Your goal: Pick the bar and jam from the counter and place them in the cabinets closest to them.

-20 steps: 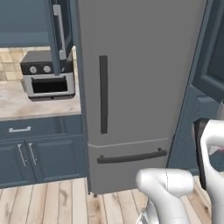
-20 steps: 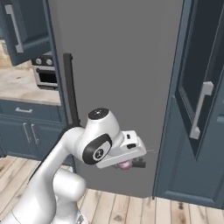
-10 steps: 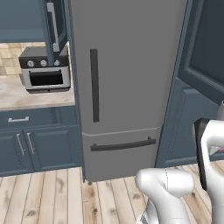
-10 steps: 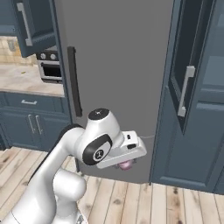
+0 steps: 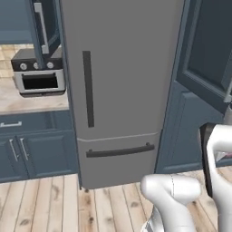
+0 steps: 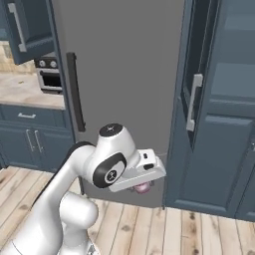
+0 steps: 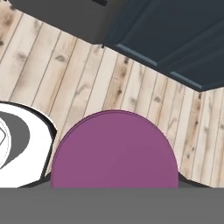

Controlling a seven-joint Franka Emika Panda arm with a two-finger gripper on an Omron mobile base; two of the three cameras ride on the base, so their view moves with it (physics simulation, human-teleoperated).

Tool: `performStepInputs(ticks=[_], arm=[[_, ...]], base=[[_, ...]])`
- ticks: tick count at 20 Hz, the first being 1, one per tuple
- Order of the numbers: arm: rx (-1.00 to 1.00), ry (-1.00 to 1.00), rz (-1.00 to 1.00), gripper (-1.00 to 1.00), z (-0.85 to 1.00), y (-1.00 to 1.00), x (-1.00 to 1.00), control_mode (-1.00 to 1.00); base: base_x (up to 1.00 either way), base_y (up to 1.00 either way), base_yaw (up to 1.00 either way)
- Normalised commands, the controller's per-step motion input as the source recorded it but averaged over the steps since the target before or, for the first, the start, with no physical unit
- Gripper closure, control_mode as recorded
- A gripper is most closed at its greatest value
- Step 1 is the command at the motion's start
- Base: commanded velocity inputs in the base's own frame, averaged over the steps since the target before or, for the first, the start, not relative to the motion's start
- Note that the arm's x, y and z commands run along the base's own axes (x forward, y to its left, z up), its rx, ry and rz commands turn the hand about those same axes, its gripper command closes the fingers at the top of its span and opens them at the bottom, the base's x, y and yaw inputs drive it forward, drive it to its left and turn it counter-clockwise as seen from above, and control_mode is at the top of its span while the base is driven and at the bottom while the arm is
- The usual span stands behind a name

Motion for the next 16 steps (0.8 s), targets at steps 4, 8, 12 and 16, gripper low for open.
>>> performStepInputs(ticks=[4,8,12,16], arm=[[0.00,0.00,0.00,1.00,0.00,0.00,0.00,1.00],[0.00,0.00,0.00,1.00,0.00,0.00,0.00,1.00],[0.00,0.00,0.00,1.00,0.00,0.00,0.00,1.00],[0.00,0.00,0.00,1.00,0.00,0.00,0.00,1.00]], base=[[0.00,-0.69,0.00],[0.01,-0.69,0.00],[0.08,-0.66,0.00],[0.10,-0.67,0.00]])
